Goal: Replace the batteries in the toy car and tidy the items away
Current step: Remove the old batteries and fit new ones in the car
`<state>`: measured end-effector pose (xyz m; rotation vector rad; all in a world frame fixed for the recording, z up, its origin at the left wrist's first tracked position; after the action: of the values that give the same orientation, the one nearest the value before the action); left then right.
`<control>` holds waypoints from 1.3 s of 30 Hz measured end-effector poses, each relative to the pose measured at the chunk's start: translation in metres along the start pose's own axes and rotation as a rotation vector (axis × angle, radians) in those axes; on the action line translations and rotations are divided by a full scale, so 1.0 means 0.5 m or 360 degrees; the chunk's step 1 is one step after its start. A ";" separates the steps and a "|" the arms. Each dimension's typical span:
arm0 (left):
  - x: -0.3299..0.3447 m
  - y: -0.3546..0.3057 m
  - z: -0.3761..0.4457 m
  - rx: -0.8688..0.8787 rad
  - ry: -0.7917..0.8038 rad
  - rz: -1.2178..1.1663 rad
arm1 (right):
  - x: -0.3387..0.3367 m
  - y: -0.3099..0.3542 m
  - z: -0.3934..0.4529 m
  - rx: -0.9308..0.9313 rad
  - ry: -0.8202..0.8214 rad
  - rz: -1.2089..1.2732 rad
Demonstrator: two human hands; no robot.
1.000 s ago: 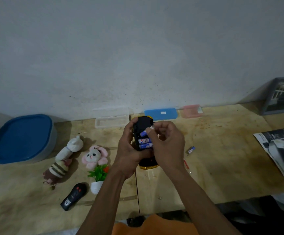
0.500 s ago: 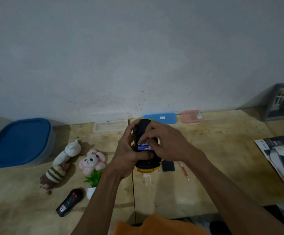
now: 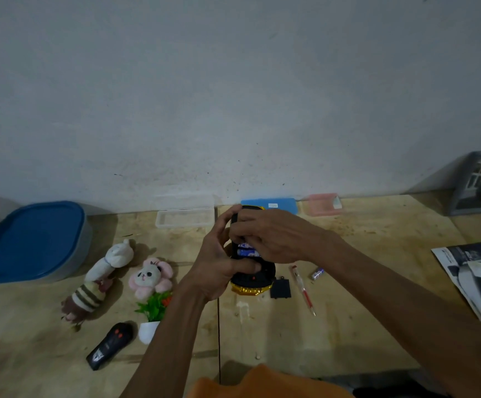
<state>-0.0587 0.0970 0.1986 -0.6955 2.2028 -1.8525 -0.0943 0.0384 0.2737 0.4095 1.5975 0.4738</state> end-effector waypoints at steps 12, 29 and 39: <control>-0.006 0.011 0.013 -0.0018 -0.0043 0.0023 | -0.010 -0.040 0.001 0.0021 -0.0241 0.0476; -0.036 -0.003 0.008 0.0106 -0.0226 0.0092 | 0.010 -0.118 -0.116 0.1058 -0.1206 0.2113; -0.036 -0.028 -0.001 0.0230 -0.0287 0.0253 | 0.036 -0.056 -0.122 0.1026 -0.0937 0.1335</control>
<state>-0.0397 0.1042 0.2094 -0.6146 1.9317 -1.7737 -0.1559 0.0208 0.2472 1.5842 0.9065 0.3862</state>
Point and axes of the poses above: each hand's wrist, its own z-axis towards the middle knuckle, its own x-axis out of the palm, y = z × x, the point moved 9 cm from there along z, towards the middle knuckle, and after that the axes turned 12 degrees about z, right-handed, at the moved point
